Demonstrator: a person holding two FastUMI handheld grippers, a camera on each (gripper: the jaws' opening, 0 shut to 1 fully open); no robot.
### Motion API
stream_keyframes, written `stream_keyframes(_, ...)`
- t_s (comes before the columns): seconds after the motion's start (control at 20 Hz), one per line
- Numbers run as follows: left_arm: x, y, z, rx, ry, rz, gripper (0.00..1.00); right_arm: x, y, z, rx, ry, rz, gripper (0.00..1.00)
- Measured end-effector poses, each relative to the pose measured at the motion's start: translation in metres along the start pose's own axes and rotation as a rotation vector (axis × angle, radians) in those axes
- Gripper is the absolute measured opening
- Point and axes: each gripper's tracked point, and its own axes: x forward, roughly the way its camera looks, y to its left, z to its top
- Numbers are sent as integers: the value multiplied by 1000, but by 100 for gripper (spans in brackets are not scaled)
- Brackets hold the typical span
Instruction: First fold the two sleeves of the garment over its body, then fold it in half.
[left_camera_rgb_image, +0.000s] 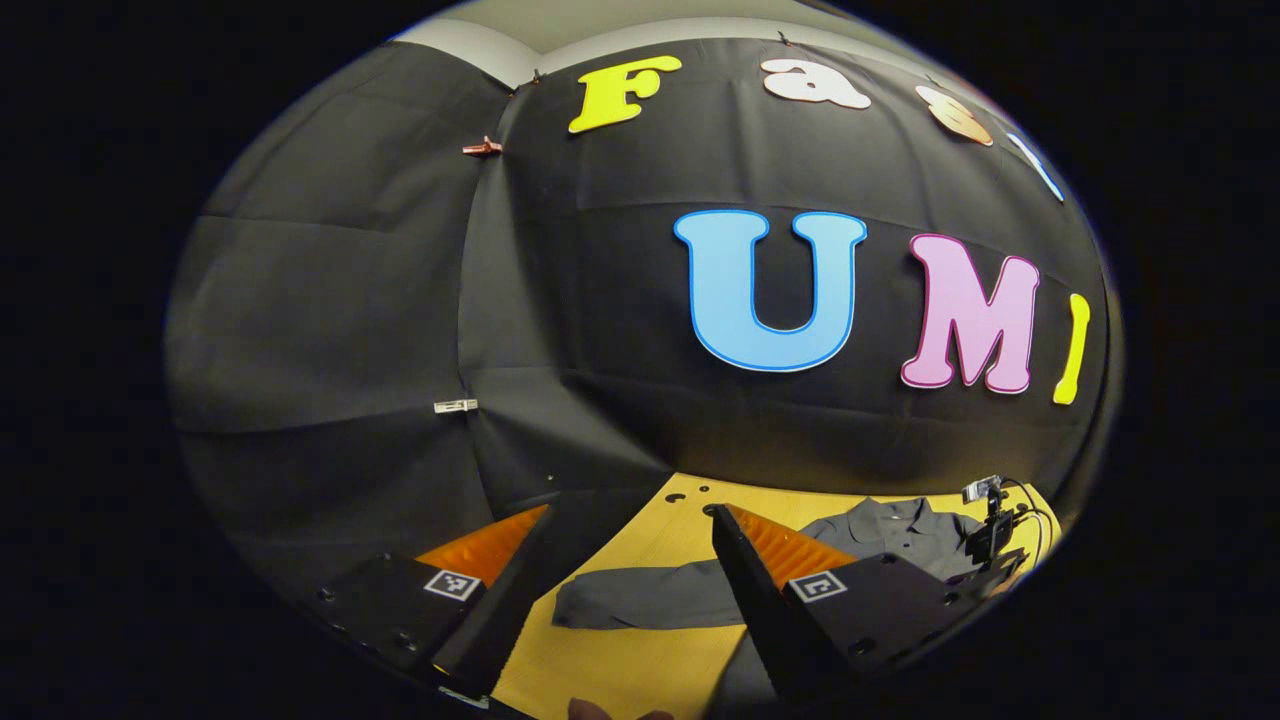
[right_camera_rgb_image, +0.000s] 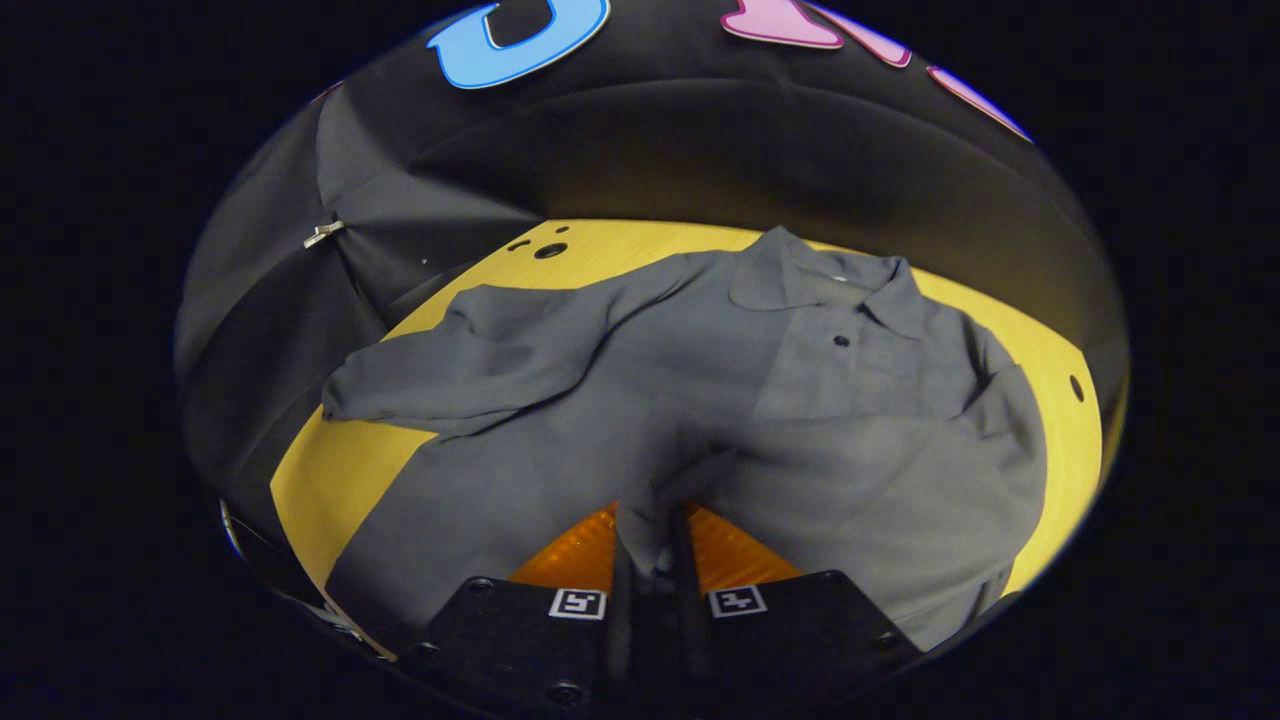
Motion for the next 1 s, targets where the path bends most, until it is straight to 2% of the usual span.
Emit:
stream_keyframes(0.05, 3, -1, -1, 0, 1, -3, 96, 2, 5, -3, 11, 14, 23, 33)
stream_keyframes(0.1, 7, -3, -2, 0, -1, -9, 96, 4, 10, -6, 13, 22, 39, 38)
stream_keyframes(0.15, 11, -5, -3, -1, 1, -15, 96, 3, 15, -7, 11, 25, 58, 31)
stream_keyframes(0.2, 15, -5, -8, -5, 9, -21, 96, 2, 23, -8, 11, 30, 85, 49)
stream_keyframes(0.25, 20, -6, -12, -16, 23, -31, 96, -1, 34, -9, 15, 35, 123, 47)
stream_keyframes(0.3, 25, -7, -16, -28, 35, -40, 96, -5, 42, -10, 15, 39, 153, 66)
stream_keyframes(0.35, 30, -6, -24, -41, 44, -43, 96, -7, 47, -11, 8, 40, 174, 73)
stream_keyframes(0.7, 79, 23, -105, -19, 161, 4, 96, -51, 68, -8, -25, 2, 277, 82)
stream_keyframes(0.75, 86, 29, -119, 0, 184, 13, 96, -59, 66, -7, -29, -9, 274, 87)
stream_keyframes(1.0, 129, 34, -194, 30, 320, -19, 96, -92, 46, -6, 16, -46, 223, 87)
